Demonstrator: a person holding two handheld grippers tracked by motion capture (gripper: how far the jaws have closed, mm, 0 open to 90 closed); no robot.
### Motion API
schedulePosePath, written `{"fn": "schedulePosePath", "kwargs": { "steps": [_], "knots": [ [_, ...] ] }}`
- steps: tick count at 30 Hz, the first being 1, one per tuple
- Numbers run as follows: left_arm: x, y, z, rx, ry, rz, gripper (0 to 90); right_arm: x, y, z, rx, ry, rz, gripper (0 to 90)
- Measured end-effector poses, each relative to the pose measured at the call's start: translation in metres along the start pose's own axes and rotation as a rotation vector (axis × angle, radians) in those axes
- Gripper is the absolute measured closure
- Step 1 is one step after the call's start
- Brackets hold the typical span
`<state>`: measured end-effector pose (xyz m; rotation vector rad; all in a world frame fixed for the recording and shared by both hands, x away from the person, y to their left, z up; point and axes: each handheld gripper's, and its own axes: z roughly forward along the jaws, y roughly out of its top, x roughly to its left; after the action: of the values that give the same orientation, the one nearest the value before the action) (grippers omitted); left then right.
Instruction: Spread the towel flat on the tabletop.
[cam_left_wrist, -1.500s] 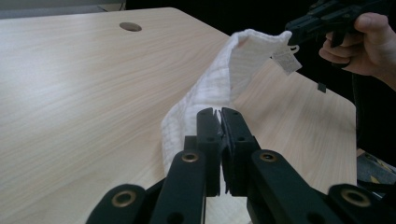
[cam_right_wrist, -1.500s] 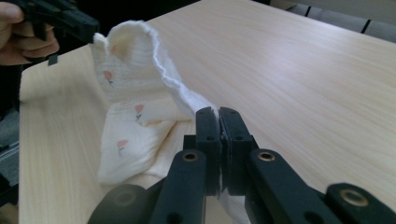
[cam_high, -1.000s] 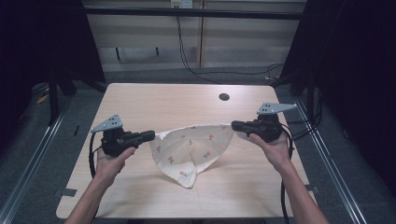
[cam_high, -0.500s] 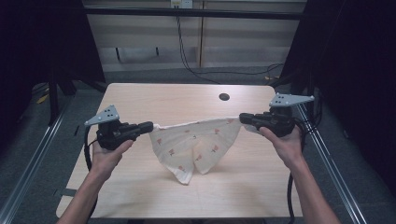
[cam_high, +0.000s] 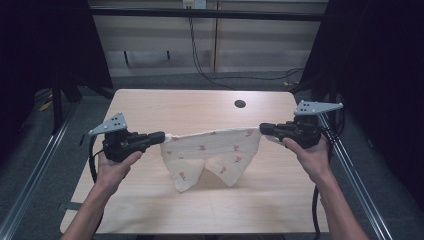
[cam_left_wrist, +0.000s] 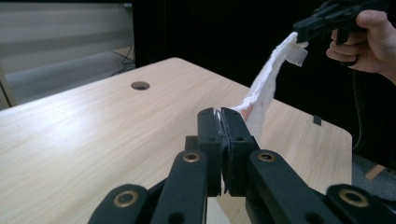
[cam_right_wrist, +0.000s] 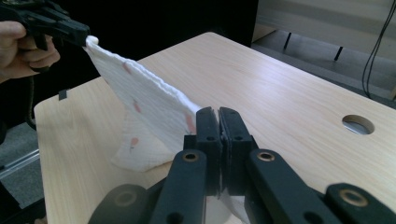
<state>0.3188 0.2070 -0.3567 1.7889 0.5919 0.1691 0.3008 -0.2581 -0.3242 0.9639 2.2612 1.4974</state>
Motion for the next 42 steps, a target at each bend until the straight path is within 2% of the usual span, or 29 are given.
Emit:
{"fn": "schedulePosePath", "kwargs": {
  "steps": [2, 3, 6, 10, 12, 15, 17, 18, 20, 22, 23, 25, 26, 27, 30, 32, 34, 36, 40, 42],
  "knots": [
    [0.0, 0.003, -0.002, -0.012, -0.006, -0.002, 87.9, -0.001, -0.001, 0.0, -0.014, 0.015, 0.012, 88.1],
    [-0.001, 0.005, -0.004, -0.016, 0.0, 0.004, 87.9, -0.001, 0.0, -0.004, -0.03, 0.042, 0.031, 88.2],
    [-0.007, 0.014, -0.012, -0.04, -0.007, 0.016, 87.9, 0.002, 0.003, -0.008, -0.041, 0.048, 0.038, 88.2],
    [-0.019, 0.022, -0.025, -0.044, -0.013, 0.046, 87.9, 0.015, 0.008, -0.022, -0.048, 0.047, 0.016, 88.2],
    [-0.023, 0.021, -0.029, -0.063, -0.038, 0.037, 87.9, 0.022, 0.011, -0.031, -0.059, 0.056, 0.013, 88.2],
    [-0.028, 0.012, -0.034, -0.042, -0.027, 0.044, 87.9, 0.031, 0.008, -0.039, -0.064, 0.095, -0.002, 88.2],
    [-0.027, 0.008, -0.035, -0.039, -0.027, 0.038, 87.9, 0.035, 0.004, -0.04, -0.052, 0.084, -0.007, 88.2],
    [-0.027, 0.007, -0.035, -0.037, -0.027, 0.03, 88.0, 0.036, 0.003, -0.04, -0.056, 0.095, -0.002, 88.3],
    [-0.029, 0.007, -0.036, -0.024, -0.027, 0.037, 88.0, 0.038, 0.002, -0.042, -0.058, 0.096, 0.0, 88.3],
    [-0.034, 0.011, -0.038, -0.026, -0.04, 0.04, 88.0, 0.043, 0.005, -0.047, -0.078, 0.118, 0.002, 88.2],
    [-0.037, 0.013, -0.04, -0.028, -0.032, 0.054, 88.0, 0.043, 0.005, -0.047, -0.078, 0.118, 0.002, 88.2],
    [-0.044, 0.02, -0.044, -0.013, -0.034, 0.073, 87.9, 0.045, 0.008, -0.054, -0.11, 0.164, 0.025, 88.2],
    [-0.047, 0.023, -0.045, -0.009, -0.035, 0.074, 88.0, 0.048, 0.011, -0.058, -0.116, 0.159, 0.021, 88.2],
    [-0.048, 0.026, -0.047, -0.005, -0.042, 0.074, 88.0, 0.05, 0.013, -0.061, -0.112, 0.156, 0.012, 88.2],
    [-0.045, 0.035, -0.049, -0.038, -0.077, 0.039, 87.9, 0.052, 0.02, -0.068, -0.12, 0.148, 0.009, 88.2],
    [-0.043, 0.036, -0.042, -0.005, -0.02, 0.065, 88.0, 0.05, 0.02, -0.065, -0.12, 0.139, 0.012, 88.2],
    [-0.037, 0.028, -0.028, 0.03, -0.016, 0.057, 88.0, 0.046, 0.014, -0.055, -0.087, 0.094, -0.004, 88.2],
    [-0.032, 0.019, -0.017, 0.059, -0.006, 0.055, 87.9, 0.039, 0.004, -0.043, -0.063, 0.073, 0.011, 88.2],
    [-0.011, 0.001, 0.002, 0.112, 0.018, -0.002, 87.9, 0.019, -0.015, -0.02, -0.008, 0.028, 0.05, 88.2],
    [-0.004, -0.002, 0.009, 0.116, 0.016, -0.015, 87.9, 0.005, -0.022, -0.005, 0.018, 0.013, 0.073, 88.2]
  ]
}}
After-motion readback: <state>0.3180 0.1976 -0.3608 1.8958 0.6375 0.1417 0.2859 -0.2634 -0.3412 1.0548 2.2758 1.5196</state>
